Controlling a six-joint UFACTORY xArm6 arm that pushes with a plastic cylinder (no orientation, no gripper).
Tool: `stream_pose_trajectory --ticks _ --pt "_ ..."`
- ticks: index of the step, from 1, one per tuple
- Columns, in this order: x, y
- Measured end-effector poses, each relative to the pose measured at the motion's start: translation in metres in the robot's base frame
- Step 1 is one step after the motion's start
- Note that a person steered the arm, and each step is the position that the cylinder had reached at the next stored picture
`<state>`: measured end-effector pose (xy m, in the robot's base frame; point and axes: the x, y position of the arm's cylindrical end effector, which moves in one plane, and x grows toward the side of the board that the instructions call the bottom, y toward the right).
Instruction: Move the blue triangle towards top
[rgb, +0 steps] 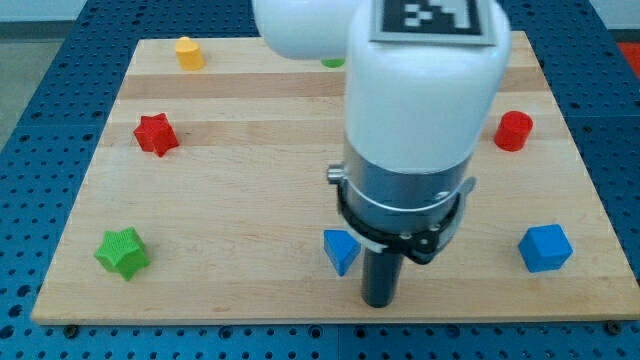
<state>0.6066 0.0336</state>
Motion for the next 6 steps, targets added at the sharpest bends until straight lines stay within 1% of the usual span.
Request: stream_pose_trajectory --ticks 1,2,6 --pt "-0.003 -0.003" --pt "-0.016 -0.006" --pt "-0.074 -0.075"
